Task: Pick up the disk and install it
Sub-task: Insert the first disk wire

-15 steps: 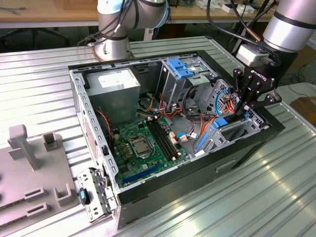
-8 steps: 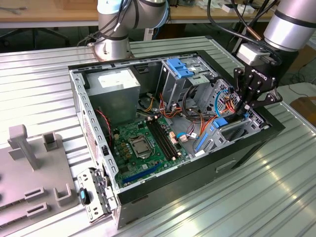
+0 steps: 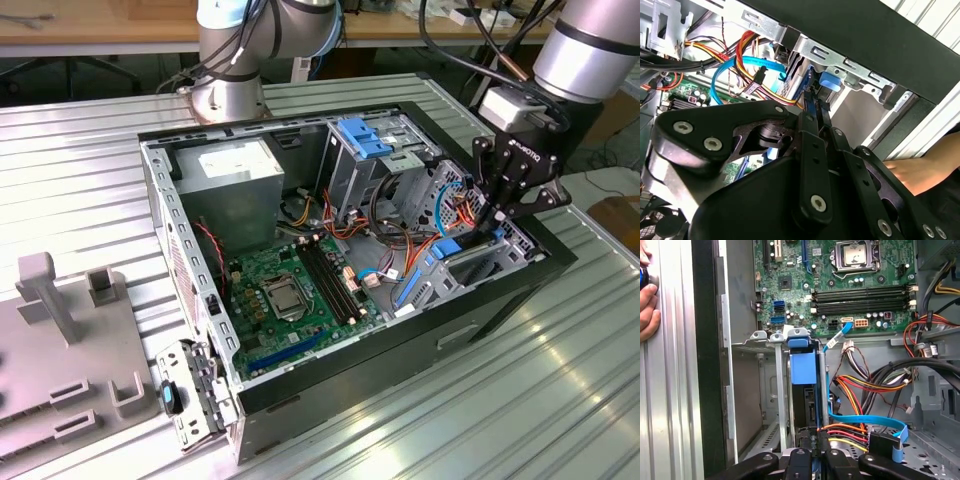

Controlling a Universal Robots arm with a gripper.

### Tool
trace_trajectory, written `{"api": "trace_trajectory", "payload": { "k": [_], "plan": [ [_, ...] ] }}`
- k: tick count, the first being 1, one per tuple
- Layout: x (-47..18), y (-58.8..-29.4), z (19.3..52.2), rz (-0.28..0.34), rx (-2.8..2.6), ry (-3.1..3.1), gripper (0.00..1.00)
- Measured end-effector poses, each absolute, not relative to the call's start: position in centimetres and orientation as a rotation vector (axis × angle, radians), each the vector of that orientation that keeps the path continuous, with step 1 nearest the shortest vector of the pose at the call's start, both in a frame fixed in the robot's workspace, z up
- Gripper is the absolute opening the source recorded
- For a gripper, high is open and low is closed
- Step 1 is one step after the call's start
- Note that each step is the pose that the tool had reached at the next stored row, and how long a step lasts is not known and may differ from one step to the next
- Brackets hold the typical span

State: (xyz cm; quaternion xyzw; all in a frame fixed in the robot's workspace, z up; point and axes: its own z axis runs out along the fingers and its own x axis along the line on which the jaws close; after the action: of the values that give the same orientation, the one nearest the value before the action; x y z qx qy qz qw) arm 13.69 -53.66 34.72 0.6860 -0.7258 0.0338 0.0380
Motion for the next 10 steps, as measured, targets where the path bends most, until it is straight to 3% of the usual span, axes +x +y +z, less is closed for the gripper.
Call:
{"api": "trace_trajectory", "payload": {
  "k": [10],
  "plan": [
    [13.68,-53.66,34.6,0.105,2.133,-2.201,0.17]
  ]
}}
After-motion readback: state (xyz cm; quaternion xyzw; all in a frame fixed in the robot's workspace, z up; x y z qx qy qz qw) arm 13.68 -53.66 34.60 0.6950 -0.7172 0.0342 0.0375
